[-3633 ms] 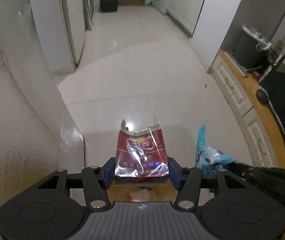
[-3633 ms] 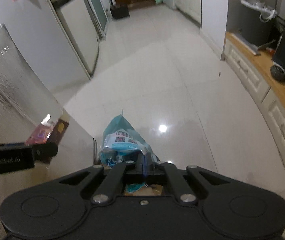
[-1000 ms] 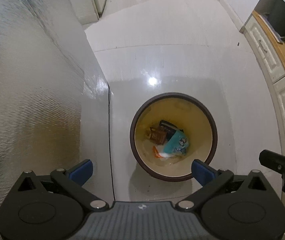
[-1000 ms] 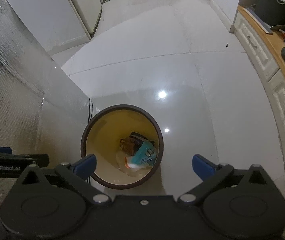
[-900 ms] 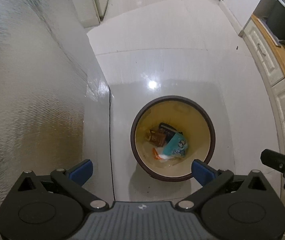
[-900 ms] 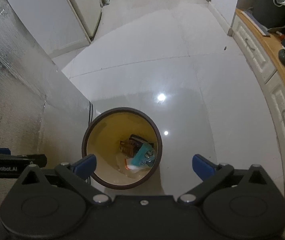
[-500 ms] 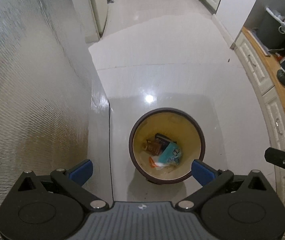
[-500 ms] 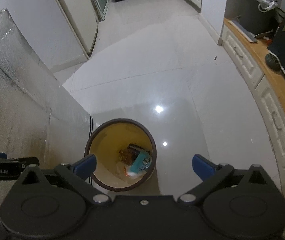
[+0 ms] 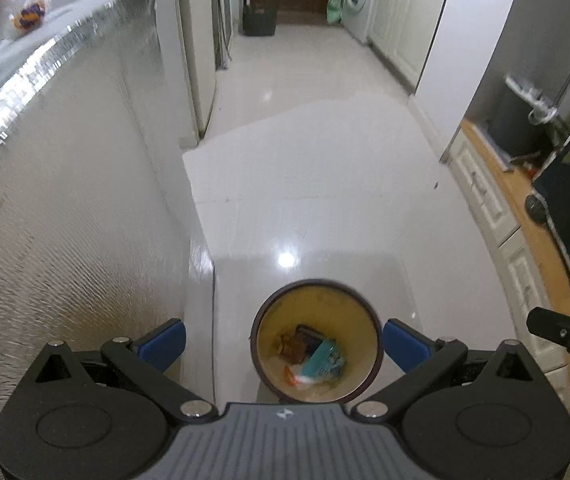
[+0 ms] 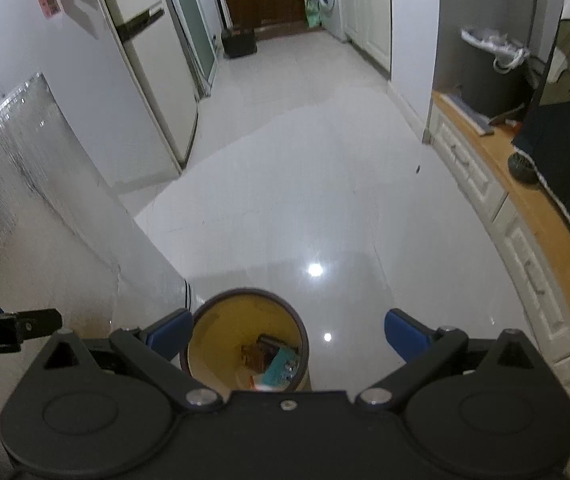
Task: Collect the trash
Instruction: 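Move both open tools back from the bin toward the counter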
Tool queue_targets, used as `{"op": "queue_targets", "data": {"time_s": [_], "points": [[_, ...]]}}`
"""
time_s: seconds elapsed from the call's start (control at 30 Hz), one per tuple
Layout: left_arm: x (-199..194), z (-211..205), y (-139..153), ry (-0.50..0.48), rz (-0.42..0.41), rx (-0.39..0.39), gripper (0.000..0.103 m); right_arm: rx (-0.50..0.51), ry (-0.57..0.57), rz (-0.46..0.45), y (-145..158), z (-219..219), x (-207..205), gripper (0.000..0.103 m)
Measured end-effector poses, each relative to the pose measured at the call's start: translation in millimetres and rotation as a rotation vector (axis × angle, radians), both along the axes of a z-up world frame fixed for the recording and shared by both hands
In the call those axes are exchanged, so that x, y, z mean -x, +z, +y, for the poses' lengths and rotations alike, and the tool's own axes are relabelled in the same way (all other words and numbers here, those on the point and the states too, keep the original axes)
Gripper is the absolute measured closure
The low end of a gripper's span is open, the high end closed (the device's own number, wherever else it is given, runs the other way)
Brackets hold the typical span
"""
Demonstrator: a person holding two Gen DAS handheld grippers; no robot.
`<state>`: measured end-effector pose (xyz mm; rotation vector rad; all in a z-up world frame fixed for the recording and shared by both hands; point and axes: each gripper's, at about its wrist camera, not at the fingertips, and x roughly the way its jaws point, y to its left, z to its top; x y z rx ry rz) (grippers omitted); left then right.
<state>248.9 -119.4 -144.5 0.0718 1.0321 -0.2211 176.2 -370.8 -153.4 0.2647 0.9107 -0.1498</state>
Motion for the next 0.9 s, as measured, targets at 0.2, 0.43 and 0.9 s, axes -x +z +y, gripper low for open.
{"op": "queue_targets", "data": {"time_s": [0.2,0.43,0.9], "points": [[12,6,26,-0.003,-0.067,0.027,0.0,0.037,-0.024,-0.091,26,-3,13,0.0],[31,17,82,-0.031,-0.191,0.059,0.0,0.025,-0.014,-0.206,61,0,26,0.0],[54,88,170,0.041,-0.401,0.036,0.0,0.028,0.103,-0.394,134,60,27,0.0]]}}
